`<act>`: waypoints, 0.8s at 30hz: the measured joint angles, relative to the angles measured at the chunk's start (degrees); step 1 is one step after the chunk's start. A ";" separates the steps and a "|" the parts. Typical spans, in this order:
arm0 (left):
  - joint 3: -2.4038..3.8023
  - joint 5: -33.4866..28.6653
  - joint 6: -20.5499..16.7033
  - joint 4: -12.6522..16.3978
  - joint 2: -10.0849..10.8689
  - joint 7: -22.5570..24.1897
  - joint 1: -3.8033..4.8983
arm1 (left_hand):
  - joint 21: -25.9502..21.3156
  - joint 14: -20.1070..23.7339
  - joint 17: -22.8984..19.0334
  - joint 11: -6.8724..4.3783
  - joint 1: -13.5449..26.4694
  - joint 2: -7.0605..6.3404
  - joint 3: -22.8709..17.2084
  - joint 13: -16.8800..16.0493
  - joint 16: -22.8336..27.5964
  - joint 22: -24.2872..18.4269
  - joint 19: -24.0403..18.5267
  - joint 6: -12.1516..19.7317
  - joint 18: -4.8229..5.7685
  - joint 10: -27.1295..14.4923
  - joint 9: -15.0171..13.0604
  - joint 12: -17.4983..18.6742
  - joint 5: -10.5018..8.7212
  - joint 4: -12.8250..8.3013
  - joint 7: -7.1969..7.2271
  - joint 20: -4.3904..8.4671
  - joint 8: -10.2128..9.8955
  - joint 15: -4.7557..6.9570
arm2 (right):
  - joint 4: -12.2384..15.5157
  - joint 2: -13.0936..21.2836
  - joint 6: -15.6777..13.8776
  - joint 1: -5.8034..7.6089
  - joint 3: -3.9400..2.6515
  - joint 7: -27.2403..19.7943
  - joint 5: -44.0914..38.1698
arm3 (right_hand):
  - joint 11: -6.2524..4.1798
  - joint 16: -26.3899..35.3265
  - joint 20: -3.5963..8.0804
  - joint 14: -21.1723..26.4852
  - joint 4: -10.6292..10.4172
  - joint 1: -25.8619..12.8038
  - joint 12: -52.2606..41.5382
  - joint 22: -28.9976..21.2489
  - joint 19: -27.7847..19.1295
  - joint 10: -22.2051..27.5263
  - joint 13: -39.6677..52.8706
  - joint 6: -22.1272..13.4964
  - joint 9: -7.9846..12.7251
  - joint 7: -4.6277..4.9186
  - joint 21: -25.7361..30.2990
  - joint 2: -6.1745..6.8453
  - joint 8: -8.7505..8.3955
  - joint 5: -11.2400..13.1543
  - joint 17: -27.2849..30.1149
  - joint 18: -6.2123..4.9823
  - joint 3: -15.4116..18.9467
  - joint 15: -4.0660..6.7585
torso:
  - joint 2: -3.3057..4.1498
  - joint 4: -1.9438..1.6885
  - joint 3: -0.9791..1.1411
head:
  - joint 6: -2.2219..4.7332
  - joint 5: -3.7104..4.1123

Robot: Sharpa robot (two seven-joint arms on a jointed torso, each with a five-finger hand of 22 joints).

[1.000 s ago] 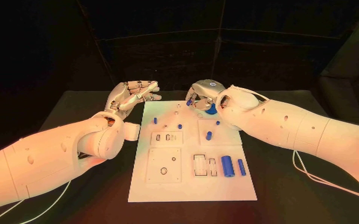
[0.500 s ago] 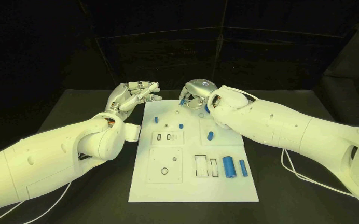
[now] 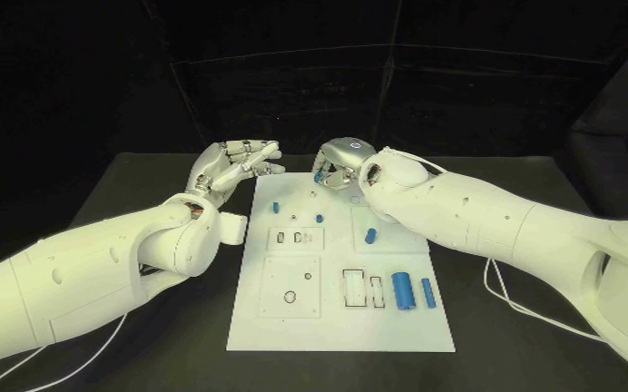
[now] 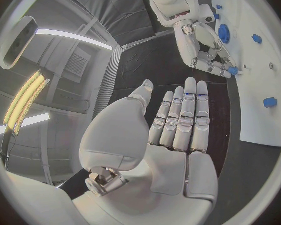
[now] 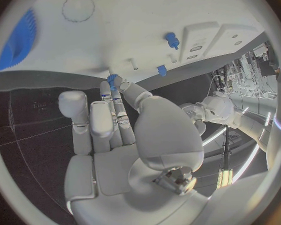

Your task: Assemble the parts on the task board

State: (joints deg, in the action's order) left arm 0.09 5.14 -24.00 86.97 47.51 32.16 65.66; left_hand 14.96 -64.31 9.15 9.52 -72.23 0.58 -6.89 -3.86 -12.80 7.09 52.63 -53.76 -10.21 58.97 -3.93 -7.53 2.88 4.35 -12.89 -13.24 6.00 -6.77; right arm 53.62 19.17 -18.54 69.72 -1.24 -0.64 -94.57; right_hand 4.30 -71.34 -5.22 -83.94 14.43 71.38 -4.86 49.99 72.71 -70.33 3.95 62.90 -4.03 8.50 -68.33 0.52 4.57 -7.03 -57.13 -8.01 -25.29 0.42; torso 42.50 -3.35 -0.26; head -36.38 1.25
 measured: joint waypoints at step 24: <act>0.01 -0.05 0.41 -0.12 0.00 -0.25 0.11 | 0.00 0.00 0.06 0.00 0.00 0.00 0.00 -0.01 0.00 0.00 0.00 0.00 0.01 0.00 0.05 0.00 0.00 -0.33 0.00 0.00 0.00 0.00 | 0.74 0.83 1.32 0.00 0.00 0.96 0.07 | 2.83 8.17 -2.10 2.45 -2.04 -0.52 -0.31 -16.53 -9.71 16.79 -0.07 -12.82 0.25 1.29 10.38 3.09 -0.97 0.90 12.80 -1.83 3.08 -2.03 | 0.03 0.28 0.01 | -0.07 -0.27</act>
State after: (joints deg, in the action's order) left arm 0.10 5.09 -23.59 86.85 47.51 31.91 65.77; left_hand 14.96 -64.31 9.21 9.52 -72.23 0.58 -6.90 -3.87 -12.81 7.09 52.62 -53.76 -10.21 58.97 -3.88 -7.53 2.88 4.02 -12.89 -13.24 6.00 -6.77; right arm 54.36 19.99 -17.21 69.72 -1.24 0.32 -94.50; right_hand 7.13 -63.16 -7.32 -81.49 12.39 70.87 -5.17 33.46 63.00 -53.54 3.88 50.08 -3.78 9.79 -57.95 3.61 3.61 -6.13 -44.33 -9.84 -22.21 -1.60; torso 42.53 -3.07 -0.26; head -36.45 0.97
